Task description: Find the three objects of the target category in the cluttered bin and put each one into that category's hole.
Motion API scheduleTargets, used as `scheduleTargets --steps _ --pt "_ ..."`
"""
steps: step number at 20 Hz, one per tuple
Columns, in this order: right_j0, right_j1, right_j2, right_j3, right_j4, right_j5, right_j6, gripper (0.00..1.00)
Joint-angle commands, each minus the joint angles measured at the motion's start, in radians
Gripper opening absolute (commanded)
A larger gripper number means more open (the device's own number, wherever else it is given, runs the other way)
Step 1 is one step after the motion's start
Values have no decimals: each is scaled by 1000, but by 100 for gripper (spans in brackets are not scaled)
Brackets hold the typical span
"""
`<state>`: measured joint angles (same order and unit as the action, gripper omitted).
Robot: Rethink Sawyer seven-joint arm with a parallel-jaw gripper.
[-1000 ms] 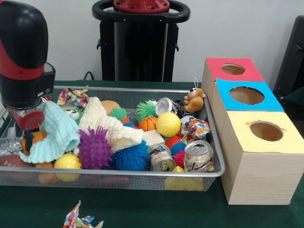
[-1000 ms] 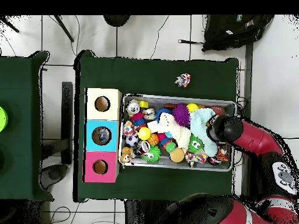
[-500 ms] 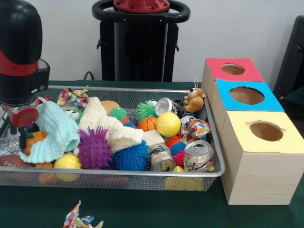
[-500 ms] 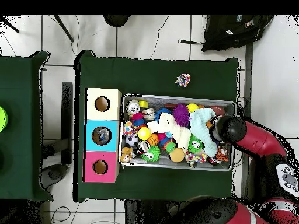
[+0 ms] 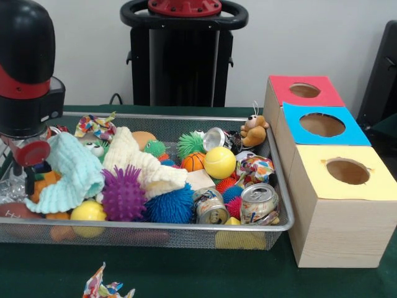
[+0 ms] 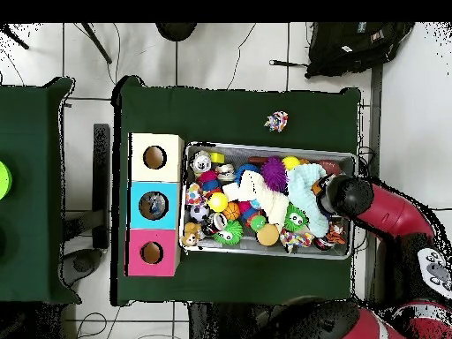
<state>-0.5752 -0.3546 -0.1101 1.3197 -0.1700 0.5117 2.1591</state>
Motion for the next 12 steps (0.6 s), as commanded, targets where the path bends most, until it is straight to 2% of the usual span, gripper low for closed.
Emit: scheduleTargets --steps 1,12 --pt "-10 68 56 31 0 -39 65 100" --pt "-22 111 43 -1 -11 -59 64 100"
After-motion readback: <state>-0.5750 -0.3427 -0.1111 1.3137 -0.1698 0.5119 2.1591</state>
